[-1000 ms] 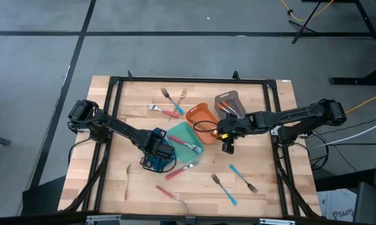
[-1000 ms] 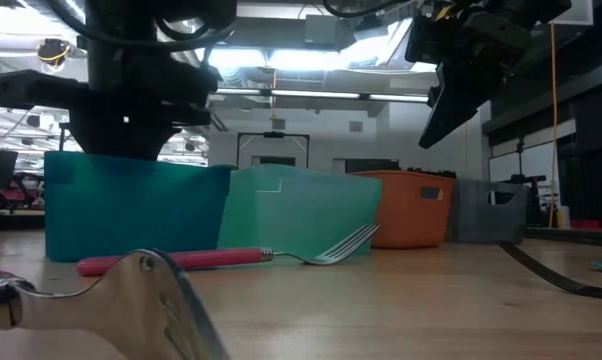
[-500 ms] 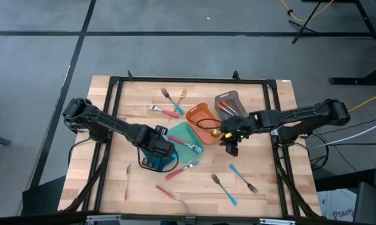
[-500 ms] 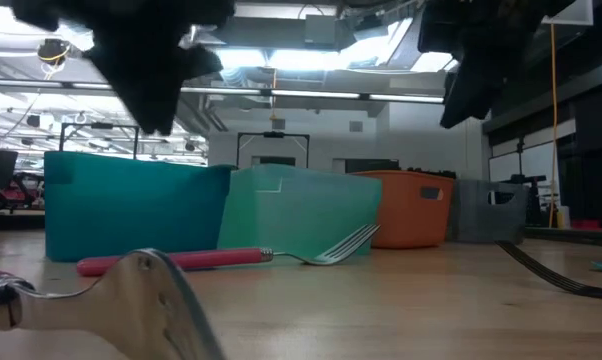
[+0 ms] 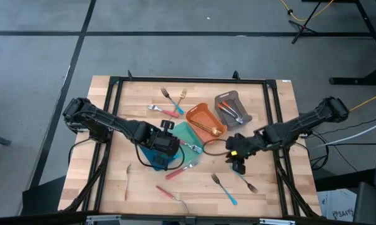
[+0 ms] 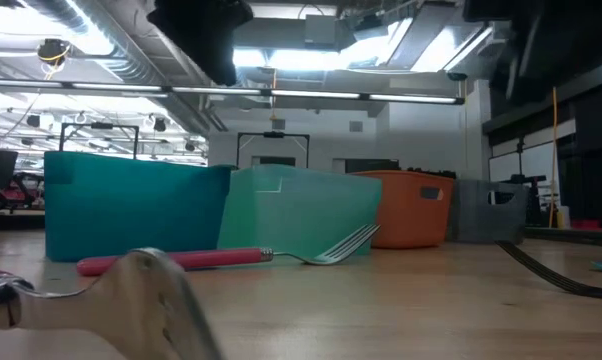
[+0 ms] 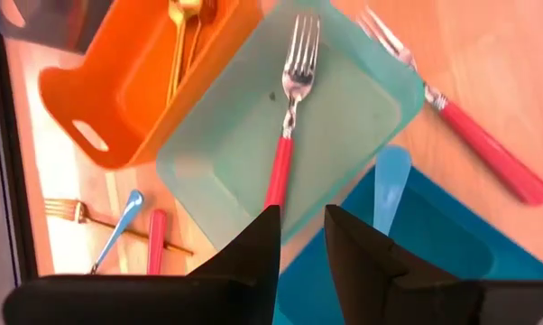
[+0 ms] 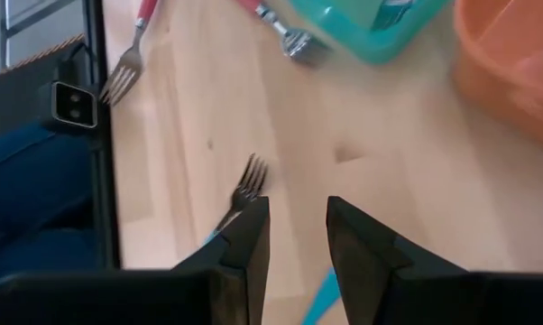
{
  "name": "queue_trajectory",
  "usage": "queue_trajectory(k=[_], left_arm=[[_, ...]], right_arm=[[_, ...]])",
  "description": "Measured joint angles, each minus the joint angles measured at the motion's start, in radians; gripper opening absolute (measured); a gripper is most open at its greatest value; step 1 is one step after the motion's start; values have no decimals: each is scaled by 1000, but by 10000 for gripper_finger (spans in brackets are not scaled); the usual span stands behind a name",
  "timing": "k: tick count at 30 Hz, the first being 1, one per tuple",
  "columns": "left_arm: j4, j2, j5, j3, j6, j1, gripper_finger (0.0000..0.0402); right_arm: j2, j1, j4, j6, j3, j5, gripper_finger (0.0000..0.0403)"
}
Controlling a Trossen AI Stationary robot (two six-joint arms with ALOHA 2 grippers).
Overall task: Sort silverware by color (type)
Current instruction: Put the left blue fork into the blue bin
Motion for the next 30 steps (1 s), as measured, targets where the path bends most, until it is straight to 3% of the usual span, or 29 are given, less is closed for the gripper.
queue_trajectory(k=[7, 13, 24, 30], left_arm=[[36, 0, -1, 1, 0, 0, 82], [48, 0, -1, 1, 0, -1, 82], [47, 0, 0, 1, 0, -2, 82], [47, 0, 1, 1, -1, -2, 82]], right_arm=[[0, 125, 1, 165, 0, 87, 105], [12, 206, 27, 288, 0, 94, 105], [122, 281, 285, 308, 0, 101, 105], [214, 314, 301, 396, 0, 162, 105]])
